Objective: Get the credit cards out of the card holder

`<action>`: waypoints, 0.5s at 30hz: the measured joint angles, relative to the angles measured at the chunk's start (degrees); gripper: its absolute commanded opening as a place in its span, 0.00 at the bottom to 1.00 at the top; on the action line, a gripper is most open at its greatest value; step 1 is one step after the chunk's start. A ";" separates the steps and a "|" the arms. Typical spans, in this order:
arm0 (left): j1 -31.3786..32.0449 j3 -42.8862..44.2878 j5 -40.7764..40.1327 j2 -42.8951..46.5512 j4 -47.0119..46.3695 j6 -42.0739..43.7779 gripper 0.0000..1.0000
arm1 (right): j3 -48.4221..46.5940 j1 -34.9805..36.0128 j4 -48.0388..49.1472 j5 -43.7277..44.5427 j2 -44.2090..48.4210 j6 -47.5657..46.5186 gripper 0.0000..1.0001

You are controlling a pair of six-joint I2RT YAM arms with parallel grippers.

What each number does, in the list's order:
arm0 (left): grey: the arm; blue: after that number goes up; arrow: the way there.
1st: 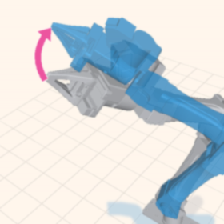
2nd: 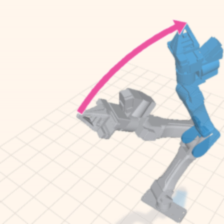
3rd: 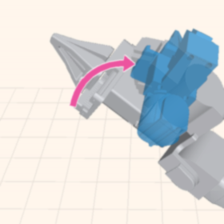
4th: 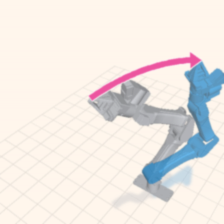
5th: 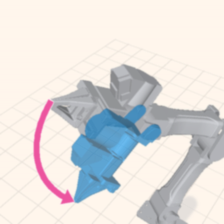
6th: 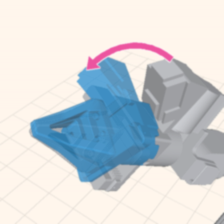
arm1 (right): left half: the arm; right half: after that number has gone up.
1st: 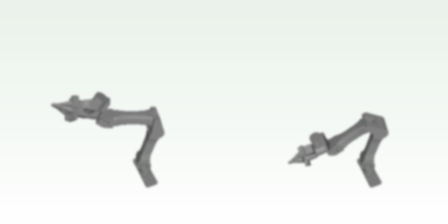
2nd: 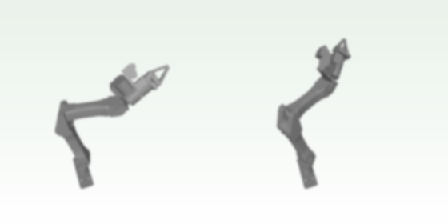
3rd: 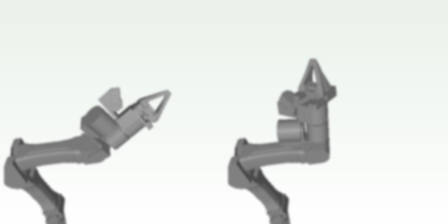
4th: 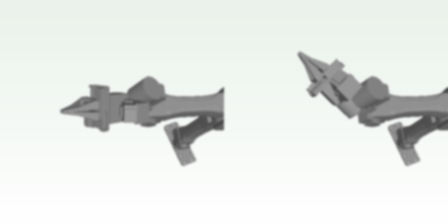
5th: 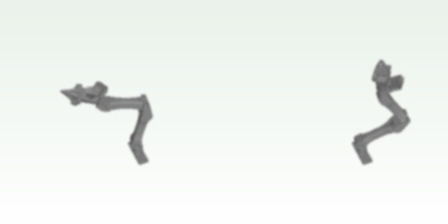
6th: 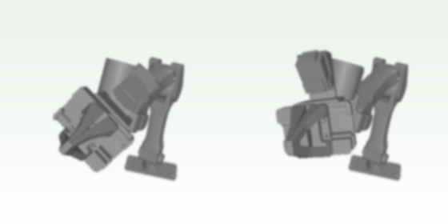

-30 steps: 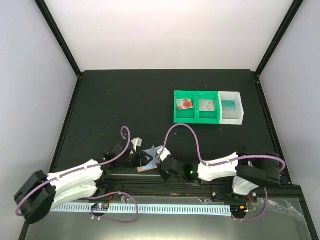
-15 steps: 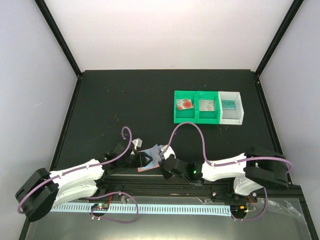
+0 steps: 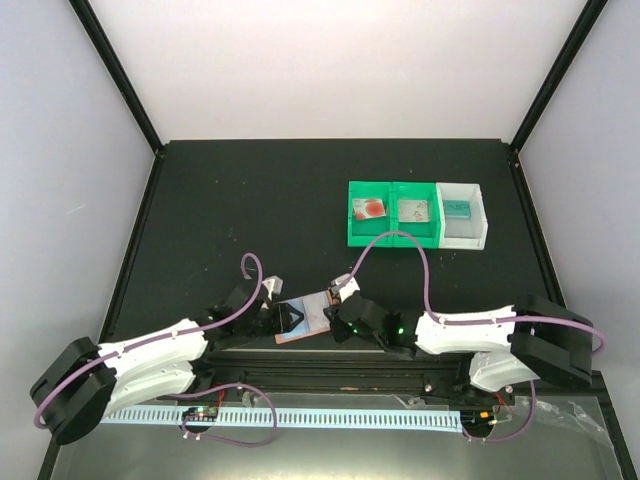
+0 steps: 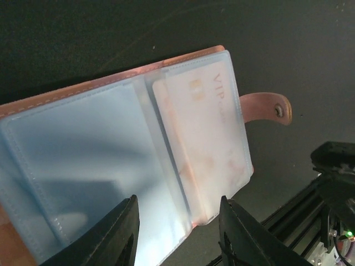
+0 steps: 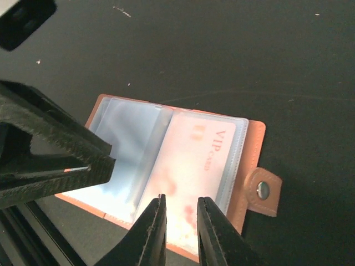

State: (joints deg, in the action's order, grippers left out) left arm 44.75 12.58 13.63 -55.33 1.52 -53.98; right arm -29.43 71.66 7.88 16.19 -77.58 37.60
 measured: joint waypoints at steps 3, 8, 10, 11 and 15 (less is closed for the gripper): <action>0.00 0.00 -0.26 0.26 -0.66 -0.17 0.41 | 0.00 -1.90 0.00 -2.21 0.02 -0.04 0.19; 0.00 -0.17 -0.33 0.00 -2.36 -0.48 0.41 | -0.37 -3.67 1.18 -6.69 -2.21 -0.04 0.19; 0.00 -0.33 -0.33 -0.70 -3.17 -0.68 0.40 | -0.85 -4.39 1.64 -8.31 -4.02 -0.02 0.20; -0.02 -0.37 -0.33 -1.09 -3.37 -0.72 0.40 | -1.11 -4.70 1.70 -8.87 -4.81 -0.02 0.23; -0.15 -0.44 -0.33 -2.49 -3.96 -0.83 0.36 | -2.43 -5.60 1.68 -10.16 -7.39 0.20 0.29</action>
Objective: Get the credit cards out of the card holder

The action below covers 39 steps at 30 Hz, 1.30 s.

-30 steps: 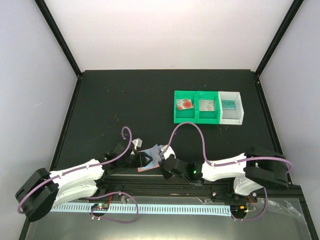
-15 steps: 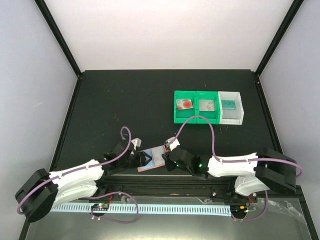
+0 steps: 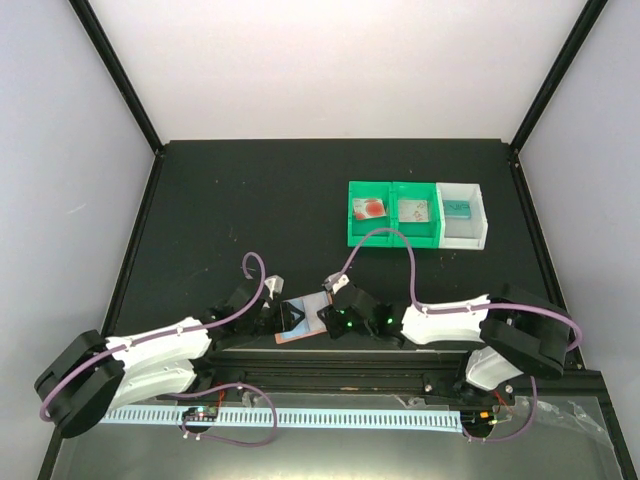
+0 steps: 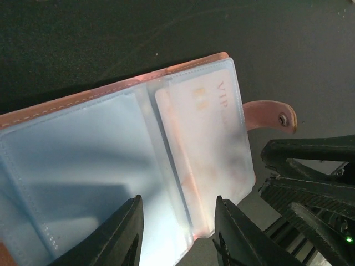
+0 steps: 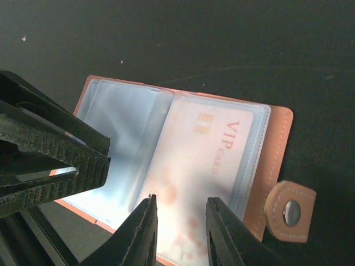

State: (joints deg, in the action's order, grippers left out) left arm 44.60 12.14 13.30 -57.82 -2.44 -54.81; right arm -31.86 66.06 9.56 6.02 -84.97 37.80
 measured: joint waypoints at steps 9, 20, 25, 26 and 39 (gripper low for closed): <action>-0.33 -0.50 0.00 -1.22 -1.11 -0.04 0.36 | -1.29 -1.64 -0.46 -0.76 -2.54 0.61 0.35; -0.33 -0.52 0.00 -1.22 -1.09 -0.02 0.36 | -1.90 -2.45 -1.20 -0.94 -4.79 1.33 0.37; -0.35 -0.55 0.00 -1.22 -1.09 -0.02 0.36 | -1.90 -2.47 -1.03 -1.27 -4.87 1.36 0.38; -0.35 -0.55 0.00 -1.22 -1.09 -0.02 0.36 | -1.90 -2.47 -1.03 -1.29 -4.87 1.36 0.39; -0.37 0.24 -1.75 3.67 5.01 0.63 0.43 | -1.99 -3.54 -0.96 -2.12 -4.87 1.77 0.37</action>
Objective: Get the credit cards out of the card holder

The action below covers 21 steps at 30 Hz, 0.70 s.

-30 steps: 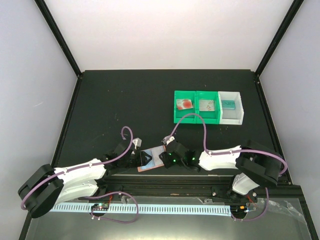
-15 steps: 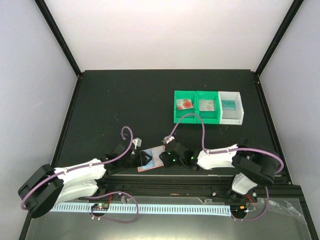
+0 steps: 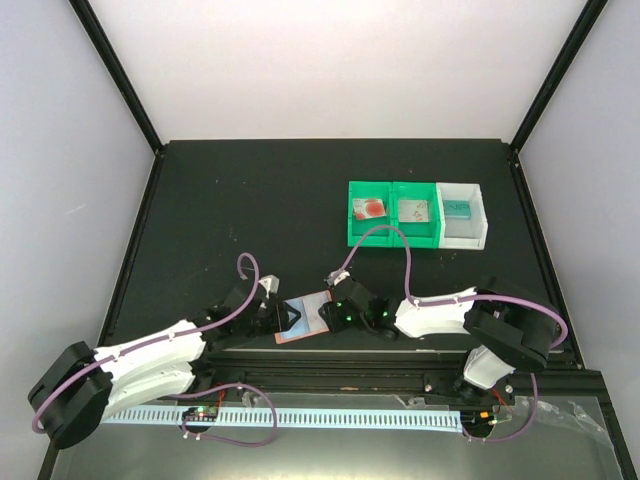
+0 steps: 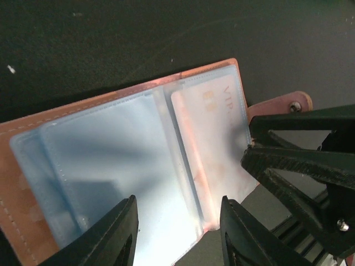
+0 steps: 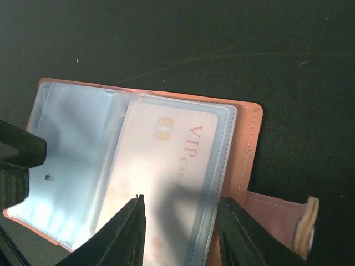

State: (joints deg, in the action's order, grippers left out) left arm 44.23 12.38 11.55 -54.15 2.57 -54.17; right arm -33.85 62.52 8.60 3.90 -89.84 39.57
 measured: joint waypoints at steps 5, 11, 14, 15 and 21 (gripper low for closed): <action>-0.07 0.57 -1.77 2.05 3.21 0.13 0.42 | 0.00 0.00 0.07 -0.55 -0.17 -0.02 0.32; -0.28 0.55 -2.84 1.86 4.92 0.13 0.41 | 0.00 0.00 0.42 -1.51 -0.17 -0.07 0.31; -0.28 0.55 -2.93 1.31 4.55 0.13 0.41 | 0.00 0.00 0.42 -1.57 0.02 -0.09 0.31; -0.28 0.55 -2.93 1.11 4.28 0.13 0.41 | 0.00 0.00 0.42 -1.60 0.20 -0.13 0.31; -0.28 0.55 -2.89 -0.37 2.67 0.17 0.41 | 0.00 0.00 0.44 -1.73 1.36 -0.42 0.31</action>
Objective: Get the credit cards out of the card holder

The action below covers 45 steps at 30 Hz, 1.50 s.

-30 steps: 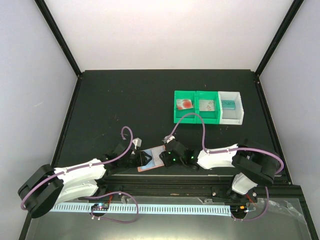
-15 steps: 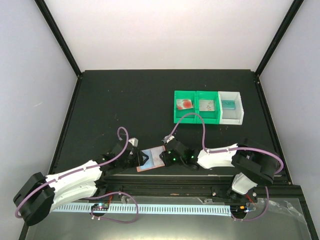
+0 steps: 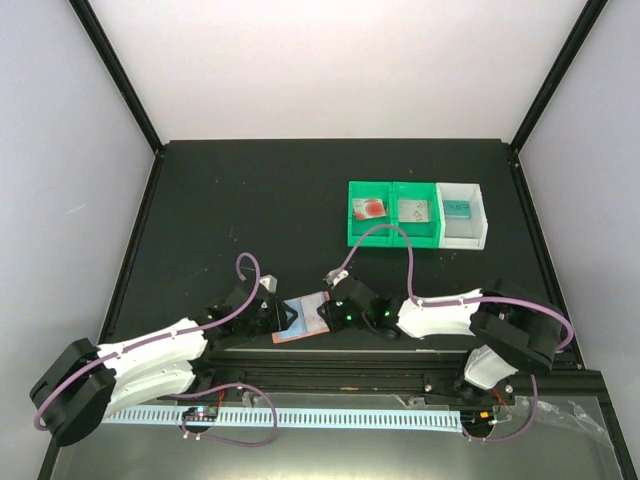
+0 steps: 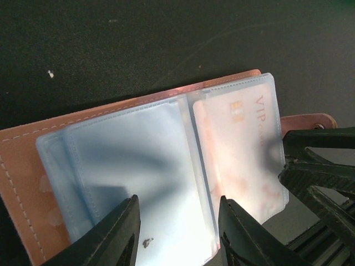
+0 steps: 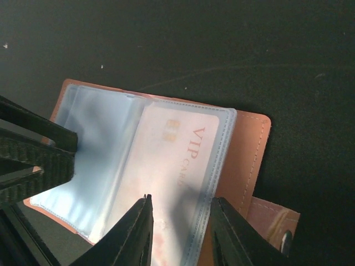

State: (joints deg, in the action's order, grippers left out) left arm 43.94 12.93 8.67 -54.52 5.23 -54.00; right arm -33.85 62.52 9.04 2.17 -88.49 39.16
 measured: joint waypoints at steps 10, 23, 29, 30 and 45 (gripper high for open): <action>0.00 -0.02 0.15 -0.74 -1.09 -0.02 0.40 | 0.15 0.00 1.42 -1.73 1.55 -0.92 0.31; 0.00 -0.33 1.92 -1.66 -3.08 -0.07 0.40 | 2.71 0.00 12.52 -12.13 2.32 -0.17 0.33; 0.00 -0.35 2.36 -1.70 -3.39 -0.26 0.40 | 2.71 0.00 15.50 -15.58 0.24 0.42 0.34; 0.00 -0.35 2.38 -1.57 -3.34 -0.39 0.40 | 2.71 0.00 15.69 -15.96 -0.02 0.44 0.34; -2.71 -1.33 2.93 11.17 0.76 -3.54 0.48 | 2.14 0.00 17.51 -17.00 -3.21 0.87 0.19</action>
State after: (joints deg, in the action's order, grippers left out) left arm 41.23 11.60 11.60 -43.35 6.00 -57.54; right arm -31.70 62.52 26.55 -14.83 -91.70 40.03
